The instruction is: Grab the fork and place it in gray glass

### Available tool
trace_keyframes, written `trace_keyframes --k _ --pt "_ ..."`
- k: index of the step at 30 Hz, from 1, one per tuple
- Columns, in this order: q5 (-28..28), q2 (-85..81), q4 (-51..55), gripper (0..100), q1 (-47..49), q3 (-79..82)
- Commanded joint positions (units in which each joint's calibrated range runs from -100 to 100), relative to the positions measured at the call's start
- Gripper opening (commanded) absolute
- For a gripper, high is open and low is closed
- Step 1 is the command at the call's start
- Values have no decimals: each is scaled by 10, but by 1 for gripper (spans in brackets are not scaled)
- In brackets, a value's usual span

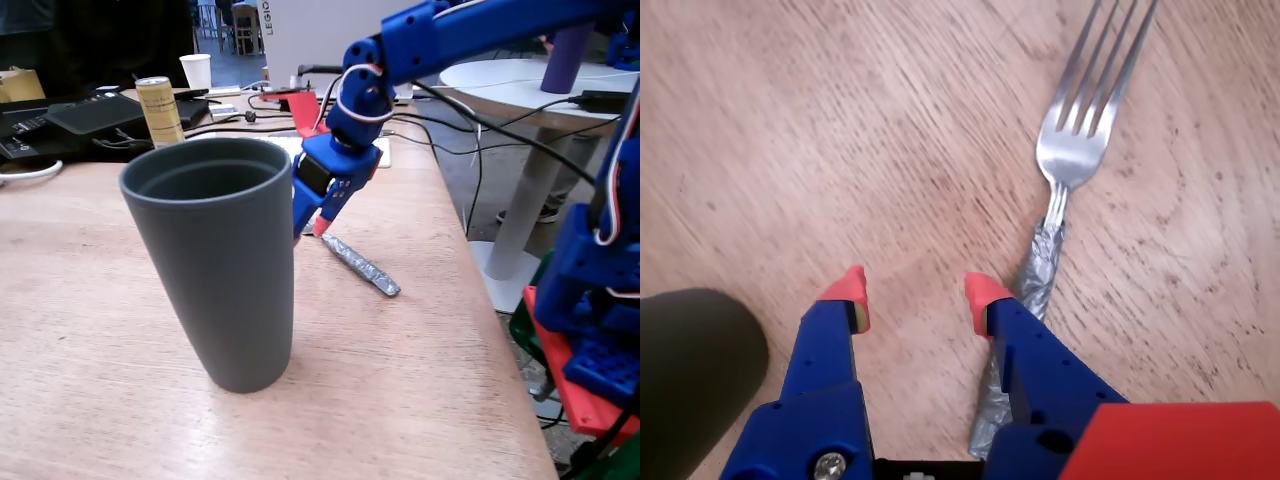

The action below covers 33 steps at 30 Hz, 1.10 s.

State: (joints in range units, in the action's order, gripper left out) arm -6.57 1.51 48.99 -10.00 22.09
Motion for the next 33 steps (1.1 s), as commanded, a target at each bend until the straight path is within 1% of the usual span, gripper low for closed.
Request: trace_keyframes --k 1,3,8,10,12,15,28,32,33 --pt "3 -1 -5 22 -8 -27" --pt "3 -6 -5 22 -34 -27" --pt "3 -58 6 22 -37 -26" --pt "3 -50 6 22 -73 -26" --pt "3 -44 6 22 -88 -22" --pt "3 3 6 22 -88 -26" --pt "3 53 9 22 -88 -27" --pt "2 83 74 22 -95 -38" --pt "2 93 77 22 -115 -61"
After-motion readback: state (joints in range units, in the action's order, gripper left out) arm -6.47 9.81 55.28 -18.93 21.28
